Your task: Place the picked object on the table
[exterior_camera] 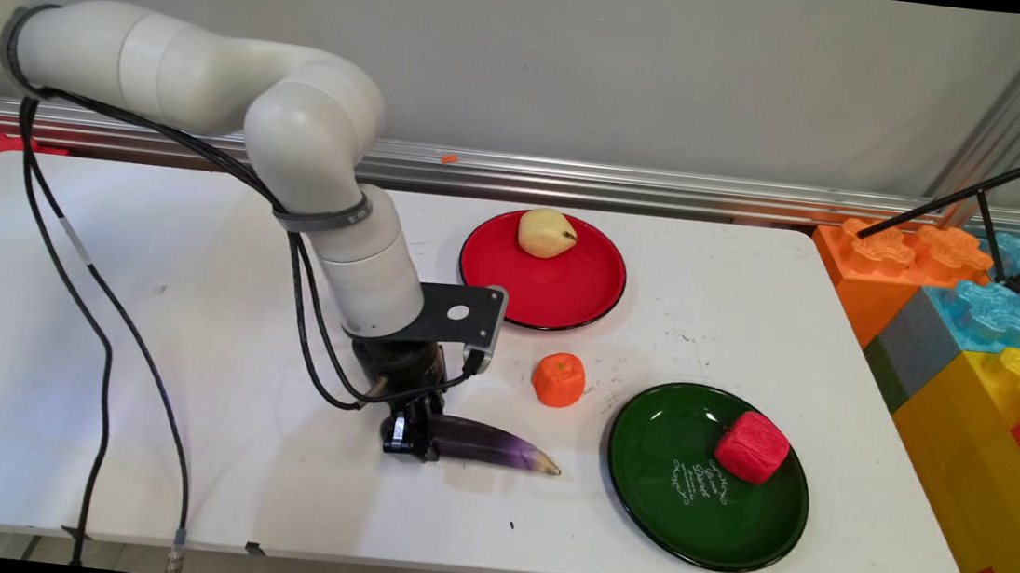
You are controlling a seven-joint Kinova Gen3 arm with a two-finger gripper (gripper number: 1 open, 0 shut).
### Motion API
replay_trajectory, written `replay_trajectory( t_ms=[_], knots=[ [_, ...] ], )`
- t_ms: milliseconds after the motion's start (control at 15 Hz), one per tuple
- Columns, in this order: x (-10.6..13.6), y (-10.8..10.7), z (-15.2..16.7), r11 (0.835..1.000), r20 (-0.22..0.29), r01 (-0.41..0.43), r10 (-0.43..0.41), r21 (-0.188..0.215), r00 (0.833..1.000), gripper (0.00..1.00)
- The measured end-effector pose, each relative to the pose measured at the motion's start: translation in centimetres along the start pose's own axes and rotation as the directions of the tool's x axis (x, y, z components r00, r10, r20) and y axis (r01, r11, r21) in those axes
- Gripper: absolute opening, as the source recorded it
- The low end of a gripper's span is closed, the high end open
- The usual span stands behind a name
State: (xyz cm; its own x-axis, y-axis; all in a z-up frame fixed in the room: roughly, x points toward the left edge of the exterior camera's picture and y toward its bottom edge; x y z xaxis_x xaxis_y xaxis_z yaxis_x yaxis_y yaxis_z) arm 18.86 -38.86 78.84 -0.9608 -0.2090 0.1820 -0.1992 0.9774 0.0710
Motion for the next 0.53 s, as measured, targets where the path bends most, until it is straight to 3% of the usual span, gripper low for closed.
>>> replay_trajectory(
  t_ms=[133,200,533],
  knots=[
    [-0.09,-0.01,0.16,1.000,0.006,-0.001,0.001,0.002,1.000,0.00],
    [-0.10,-0.01,0.21,1.000,0.007,-0.001,0.001,0.002,1.000,1.00],
    [0.02,-0.09,0.40,1.000,0.005,0.012,-0.012,0.007,1.000,1.00]
  ],
)
